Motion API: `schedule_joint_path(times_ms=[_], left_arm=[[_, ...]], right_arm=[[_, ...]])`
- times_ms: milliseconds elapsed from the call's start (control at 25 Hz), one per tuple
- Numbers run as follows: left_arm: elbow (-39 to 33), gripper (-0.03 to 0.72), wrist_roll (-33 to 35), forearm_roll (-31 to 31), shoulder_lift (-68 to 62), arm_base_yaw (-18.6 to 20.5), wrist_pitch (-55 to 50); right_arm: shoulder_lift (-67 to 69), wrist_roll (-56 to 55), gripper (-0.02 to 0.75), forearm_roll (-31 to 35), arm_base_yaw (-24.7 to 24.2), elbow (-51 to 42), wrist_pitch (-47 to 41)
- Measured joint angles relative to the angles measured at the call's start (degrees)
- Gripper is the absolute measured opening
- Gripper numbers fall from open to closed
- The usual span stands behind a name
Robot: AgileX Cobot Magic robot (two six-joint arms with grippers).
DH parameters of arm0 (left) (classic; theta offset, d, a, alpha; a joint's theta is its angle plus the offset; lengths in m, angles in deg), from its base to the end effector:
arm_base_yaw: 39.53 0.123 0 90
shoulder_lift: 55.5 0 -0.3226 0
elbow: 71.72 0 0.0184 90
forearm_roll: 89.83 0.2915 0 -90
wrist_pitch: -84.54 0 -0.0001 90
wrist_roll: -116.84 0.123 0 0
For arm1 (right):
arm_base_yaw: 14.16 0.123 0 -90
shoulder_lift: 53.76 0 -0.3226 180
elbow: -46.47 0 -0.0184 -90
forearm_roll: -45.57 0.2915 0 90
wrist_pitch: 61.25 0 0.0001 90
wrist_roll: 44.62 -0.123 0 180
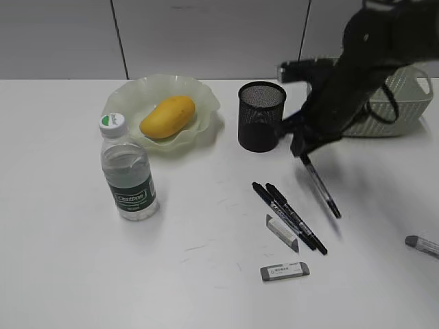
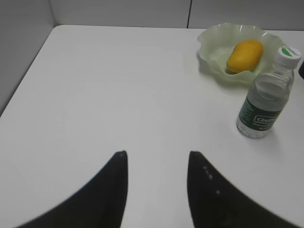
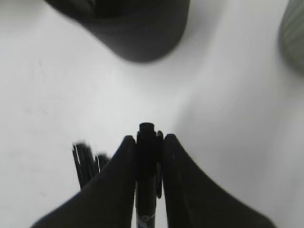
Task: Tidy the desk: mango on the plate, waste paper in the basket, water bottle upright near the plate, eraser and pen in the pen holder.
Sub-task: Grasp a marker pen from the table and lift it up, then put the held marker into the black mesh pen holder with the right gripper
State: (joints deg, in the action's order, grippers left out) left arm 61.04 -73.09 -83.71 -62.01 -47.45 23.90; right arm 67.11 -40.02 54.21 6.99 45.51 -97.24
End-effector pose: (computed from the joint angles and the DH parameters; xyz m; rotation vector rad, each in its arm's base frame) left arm 0.0167 0.0092 0.2964 -0.0426 1.9924 -0.0743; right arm 0.4341 0.1796 0.1486 -0.4743 2.7251 0.2320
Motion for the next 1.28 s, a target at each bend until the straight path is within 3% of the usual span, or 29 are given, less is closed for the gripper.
schedule_joint_path(times_ms=[160, 360, 560, 920, 1120, 1280], left_arm=[[0.00, 0.288, 0.00, 0.00, 0.00, 0.00, 0.00], [0.00, 0.265, 0.00, 0.00, 0.00, 0.00, 0.00], [0.00, 0.243, 0.00, 0.00, 0.00, 0.00, 0.00], [0.00, 0.238, 0.00, -0.05, 0.00, 0.00, 0.00], [0.00, 0.238, 0.00, -0.05, 0.00, 0.00, 0.00], [0.00, 0.238, 0.00, -0.11, 0.00, 0.00, 0.00]], right_arm=[[-11.60, 1.62, 0.137, 0.62, 0.00, -4.14, 18.83], [-14.45, 1.52, 0.137, 0.81, 0.00, -11.59, 59.37], [-3.41, -6.68, 0.137, -10.00, 0.00, -11.94, 81.53], [6.60, -11.27, 0.153, -15.87, 0.00, -11.58, 83.38], [6.60, -14.04, 0.412, -20.07, 0.00, -11.34, 79.56], [3.21, -17.29, 0.470, -22.38, 0.00, -11.40, 71.67]])
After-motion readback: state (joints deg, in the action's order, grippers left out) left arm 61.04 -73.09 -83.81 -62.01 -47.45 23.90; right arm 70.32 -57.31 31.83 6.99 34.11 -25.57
